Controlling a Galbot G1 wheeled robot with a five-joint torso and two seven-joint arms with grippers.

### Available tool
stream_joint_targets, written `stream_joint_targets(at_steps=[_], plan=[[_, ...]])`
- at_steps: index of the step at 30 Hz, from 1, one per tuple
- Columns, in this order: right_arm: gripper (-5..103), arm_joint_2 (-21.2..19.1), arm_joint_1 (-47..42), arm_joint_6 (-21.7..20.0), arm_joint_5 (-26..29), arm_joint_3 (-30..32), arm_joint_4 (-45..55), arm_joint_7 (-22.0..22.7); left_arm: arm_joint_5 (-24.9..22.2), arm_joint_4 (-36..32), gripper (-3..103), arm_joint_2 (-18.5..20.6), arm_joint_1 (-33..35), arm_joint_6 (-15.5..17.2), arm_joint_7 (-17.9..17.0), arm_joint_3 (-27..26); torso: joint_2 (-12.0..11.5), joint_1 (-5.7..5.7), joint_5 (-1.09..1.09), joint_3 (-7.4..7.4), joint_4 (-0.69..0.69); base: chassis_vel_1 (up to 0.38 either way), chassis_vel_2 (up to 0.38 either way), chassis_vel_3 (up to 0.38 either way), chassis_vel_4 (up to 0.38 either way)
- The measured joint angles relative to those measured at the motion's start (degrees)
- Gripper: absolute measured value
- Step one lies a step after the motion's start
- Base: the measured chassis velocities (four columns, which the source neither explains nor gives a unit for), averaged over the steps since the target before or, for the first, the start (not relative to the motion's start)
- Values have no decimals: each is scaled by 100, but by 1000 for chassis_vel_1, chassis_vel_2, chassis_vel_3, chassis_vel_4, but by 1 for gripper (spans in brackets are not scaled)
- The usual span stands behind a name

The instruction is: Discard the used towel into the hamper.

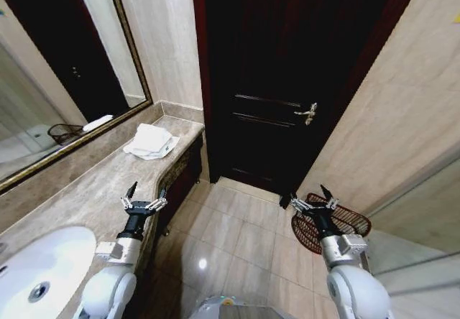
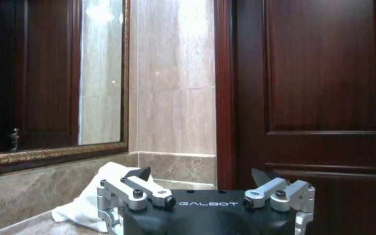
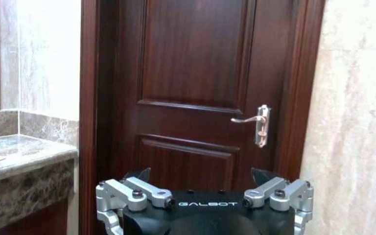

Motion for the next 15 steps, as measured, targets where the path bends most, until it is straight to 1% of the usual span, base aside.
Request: stream_joint_targets(at_steps=[7, 8, 12, 15], plan=[[100, 8, 17, -1, -3, -12, -12, 0, 48, -9, 100, 0, 29, 24, 46, 3, 0, 1, 2, 0, 1, -151, 159, 149, -133], [100, 11, 8, -1, -3, -13, -12, 0, 57, -9, 100, -1, 35, 24, 62, 3, -1, 2, -1, 0, 1, -109, 133, 166, -129], [100, 11, -16, 7, -3, -2, -19, 2, 94, -1, 100, -8, 26, 23, 72, 4, 0, 1, 0, 0, -1, -118, 151, 160, -129], [100, 9, -27, 12, -2, 2, -25, 2, 101, 2, 100, -13, 24, 23, 73, 6, 0, 1, 1, 0, 2, -80, 175, 162, -63]])
